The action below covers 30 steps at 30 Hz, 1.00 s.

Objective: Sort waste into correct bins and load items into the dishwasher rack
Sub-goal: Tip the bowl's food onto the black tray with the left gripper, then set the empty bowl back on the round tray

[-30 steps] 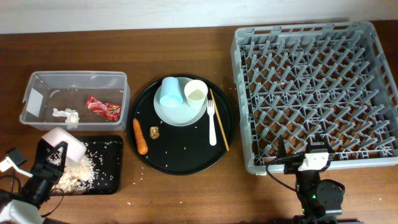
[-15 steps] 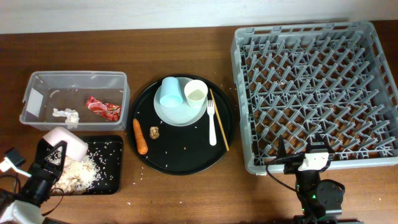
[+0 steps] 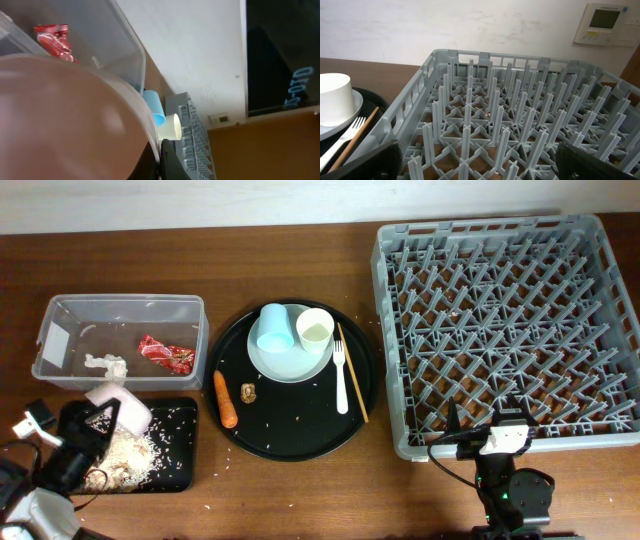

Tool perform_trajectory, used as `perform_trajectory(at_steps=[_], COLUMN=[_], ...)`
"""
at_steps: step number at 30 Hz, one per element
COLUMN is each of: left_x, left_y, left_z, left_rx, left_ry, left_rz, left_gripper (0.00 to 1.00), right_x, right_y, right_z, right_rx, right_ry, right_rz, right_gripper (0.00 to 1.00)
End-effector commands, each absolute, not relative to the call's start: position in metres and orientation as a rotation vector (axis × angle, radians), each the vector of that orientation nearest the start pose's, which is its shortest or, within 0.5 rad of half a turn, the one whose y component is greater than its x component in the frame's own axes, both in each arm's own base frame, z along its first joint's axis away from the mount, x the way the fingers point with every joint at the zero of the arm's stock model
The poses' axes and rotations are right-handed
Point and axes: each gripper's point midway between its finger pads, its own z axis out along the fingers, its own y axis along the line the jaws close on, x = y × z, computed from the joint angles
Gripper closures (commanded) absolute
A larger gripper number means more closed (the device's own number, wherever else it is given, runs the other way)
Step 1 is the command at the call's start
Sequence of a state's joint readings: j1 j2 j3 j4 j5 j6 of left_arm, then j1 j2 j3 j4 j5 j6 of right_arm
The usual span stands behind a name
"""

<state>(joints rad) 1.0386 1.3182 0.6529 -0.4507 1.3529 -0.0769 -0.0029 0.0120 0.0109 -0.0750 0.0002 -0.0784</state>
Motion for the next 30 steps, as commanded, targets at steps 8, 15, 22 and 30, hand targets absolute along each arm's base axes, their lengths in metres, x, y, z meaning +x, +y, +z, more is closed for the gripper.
perform_trajectory(at_steps=[8,15,22,30], left_x=[0.304,0.296,0.278,0.290], left_y=[-0.020,-0.135,-0.220,-0.231], left_z=[0.223,0.174,0.068,0.097], left_rx=[-0.347,0.028,0.360,0.391], left_ry=[2.123,2.345,2.579,2.522], left_rz=[-0.847,-0.507,-0.388,-0.392], left_gripper=[1.00,1.00,1.00,0.32], right_x=[0.246,0.246,0.246,0.246], right_y=[-0.002,-0.002,-0.002,-0.002], right_z=[0.155,0.155,0.155,0.155], right_rx=[-0.051,-0.051,-0.051,-0.051], right_ry=[1.651,1.651,1.651,1.651], right_rz=[-0.061,-0.061,-0.061,-0.061], right_gripper=[0.01,0.01,0.01,0.01])
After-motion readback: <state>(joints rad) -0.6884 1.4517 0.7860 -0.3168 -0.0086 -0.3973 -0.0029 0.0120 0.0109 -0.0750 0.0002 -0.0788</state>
